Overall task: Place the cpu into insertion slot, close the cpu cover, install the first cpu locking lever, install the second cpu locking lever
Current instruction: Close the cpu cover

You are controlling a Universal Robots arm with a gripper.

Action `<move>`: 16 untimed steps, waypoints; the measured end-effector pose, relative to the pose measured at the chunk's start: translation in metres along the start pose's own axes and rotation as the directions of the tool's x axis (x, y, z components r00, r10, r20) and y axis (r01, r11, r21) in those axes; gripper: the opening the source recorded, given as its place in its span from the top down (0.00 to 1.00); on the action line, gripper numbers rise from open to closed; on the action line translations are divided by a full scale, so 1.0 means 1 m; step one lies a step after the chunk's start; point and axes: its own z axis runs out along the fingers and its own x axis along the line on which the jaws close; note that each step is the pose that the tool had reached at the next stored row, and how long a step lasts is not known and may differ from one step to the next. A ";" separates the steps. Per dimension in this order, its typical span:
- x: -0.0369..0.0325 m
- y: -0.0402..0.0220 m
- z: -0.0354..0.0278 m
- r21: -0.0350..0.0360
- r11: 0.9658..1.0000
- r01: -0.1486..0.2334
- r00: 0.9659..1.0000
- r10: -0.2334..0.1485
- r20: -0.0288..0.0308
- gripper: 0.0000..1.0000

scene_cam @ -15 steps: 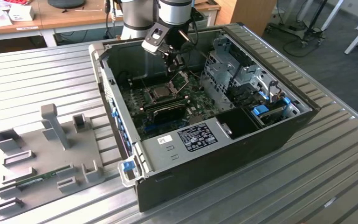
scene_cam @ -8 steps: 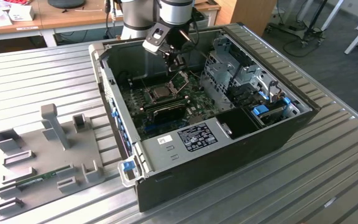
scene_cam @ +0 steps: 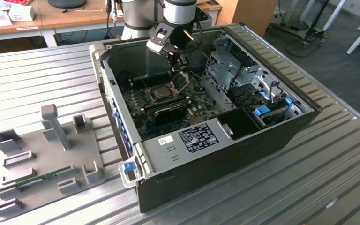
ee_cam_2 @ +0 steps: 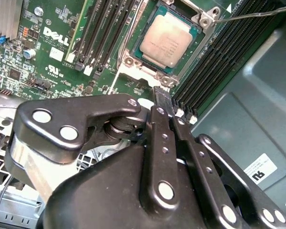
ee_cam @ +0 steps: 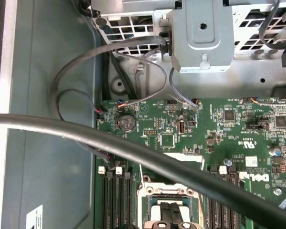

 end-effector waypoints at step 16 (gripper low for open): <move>0.0001 0.0012 -0.0025 0.000 1.000 0.000 1.000 0.000 0.000 0.89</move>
